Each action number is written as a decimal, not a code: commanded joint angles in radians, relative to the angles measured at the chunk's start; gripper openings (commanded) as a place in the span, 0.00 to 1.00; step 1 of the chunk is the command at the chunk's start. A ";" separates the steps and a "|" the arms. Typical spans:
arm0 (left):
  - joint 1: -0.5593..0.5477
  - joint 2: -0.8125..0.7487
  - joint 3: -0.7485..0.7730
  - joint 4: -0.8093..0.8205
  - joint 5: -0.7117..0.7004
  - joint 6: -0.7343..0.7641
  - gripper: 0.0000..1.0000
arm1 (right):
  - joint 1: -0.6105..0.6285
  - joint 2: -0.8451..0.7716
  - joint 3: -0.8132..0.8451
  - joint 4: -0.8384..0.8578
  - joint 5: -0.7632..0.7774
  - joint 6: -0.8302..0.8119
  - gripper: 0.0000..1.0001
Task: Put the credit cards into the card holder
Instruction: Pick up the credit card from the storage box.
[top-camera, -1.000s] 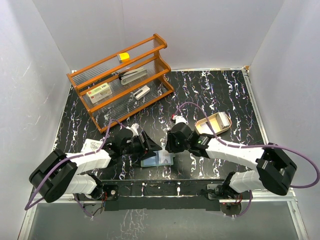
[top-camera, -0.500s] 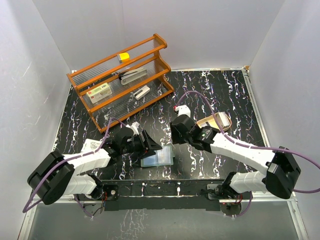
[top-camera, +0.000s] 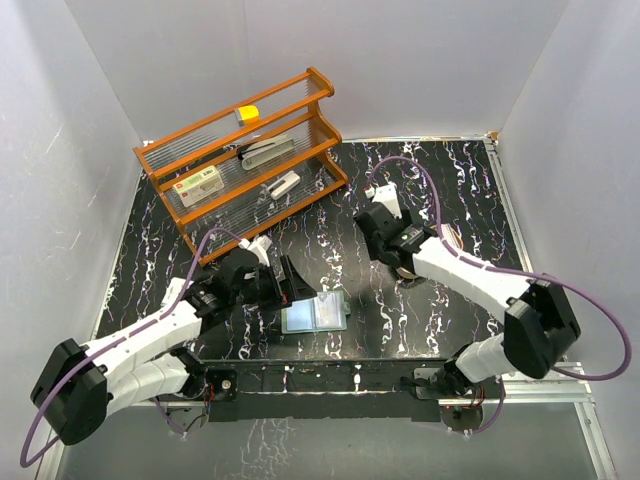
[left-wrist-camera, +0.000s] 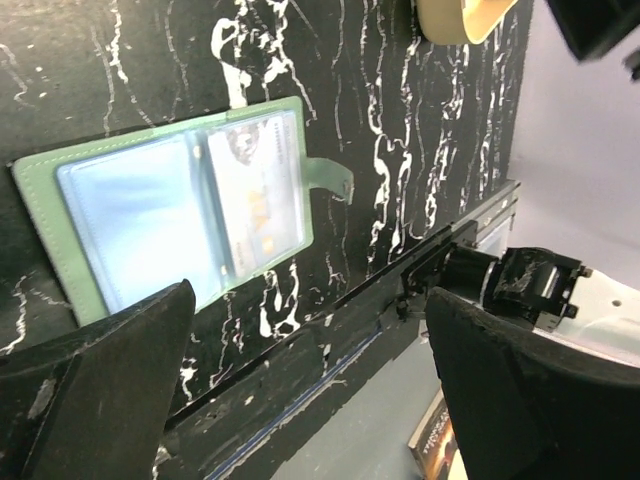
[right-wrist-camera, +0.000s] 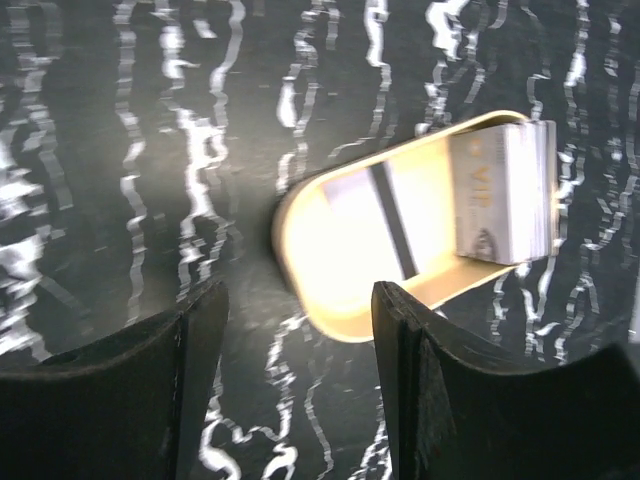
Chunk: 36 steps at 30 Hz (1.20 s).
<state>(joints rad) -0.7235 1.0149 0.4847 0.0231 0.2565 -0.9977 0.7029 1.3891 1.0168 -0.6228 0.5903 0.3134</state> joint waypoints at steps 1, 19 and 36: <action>-0.003 -0.051 0.043 -0.132 -0.026 0.079 0.99 | -0.094 0.065 0.078 -0.019 0.111 -0.078 0.58; -0.004 -0.151 0.066 -0.261 -0.005 0.161 0.99 | -0.306 0.360 0.236 -0.106 0.270 -0.172 0.63; -0.004 -0.136 0.009 -0.183 0.053 0.126 0.99 | -0.391 0.464 0.227 -0.083 0.307 -0.221 0.60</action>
<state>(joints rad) -0.7235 0.8810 0.5030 -0.1795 0.2707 -0.8661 0.3244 1.8694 1.2274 -0.7307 0.8501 0.1043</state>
